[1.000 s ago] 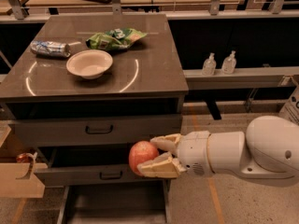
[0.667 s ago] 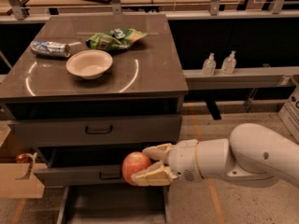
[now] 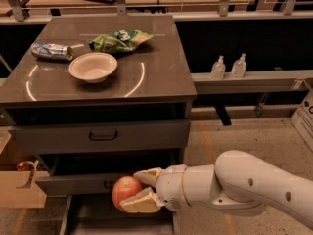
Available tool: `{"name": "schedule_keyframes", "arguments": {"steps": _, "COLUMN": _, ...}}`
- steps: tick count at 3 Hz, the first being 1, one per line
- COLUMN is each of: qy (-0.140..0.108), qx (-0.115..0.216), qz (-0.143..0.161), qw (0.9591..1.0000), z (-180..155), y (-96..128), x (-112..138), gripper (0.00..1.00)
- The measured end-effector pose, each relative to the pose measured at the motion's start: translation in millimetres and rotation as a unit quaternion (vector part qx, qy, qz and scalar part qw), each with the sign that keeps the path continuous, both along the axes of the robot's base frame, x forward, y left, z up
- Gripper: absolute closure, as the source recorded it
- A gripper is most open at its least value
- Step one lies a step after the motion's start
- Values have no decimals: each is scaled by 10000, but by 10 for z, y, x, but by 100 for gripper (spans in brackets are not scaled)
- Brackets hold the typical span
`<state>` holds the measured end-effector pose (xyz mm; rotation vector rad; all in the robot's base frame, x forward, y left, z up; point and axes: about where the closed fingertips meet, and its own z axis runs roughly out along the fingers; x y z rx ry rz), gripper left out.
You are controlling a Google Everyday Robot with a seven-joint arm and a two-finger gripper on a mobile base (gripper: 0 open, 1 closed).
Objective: Place apple into bottom drawer
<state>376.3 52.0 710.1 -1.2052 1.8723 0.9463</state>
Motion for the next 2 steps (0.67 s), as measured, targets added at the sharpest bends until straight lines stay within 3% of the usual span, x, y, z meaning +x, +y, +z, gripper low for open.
{"name": "schedule_keyframes", "arguments": {"steps": 1, "qy": -125, "qx": -131, "qz": -218, "qw": 9996, "z": -43, "y": 19, "x": 76, "gripper": 100}}
{"name": "schedule_keyframes", "arguments": {"steps": 2, "qy": -242, "qx": -8, "qz": -305, "qw": 9992, "z": -345, "y": 49, "x": 71, "gripper": 100}}
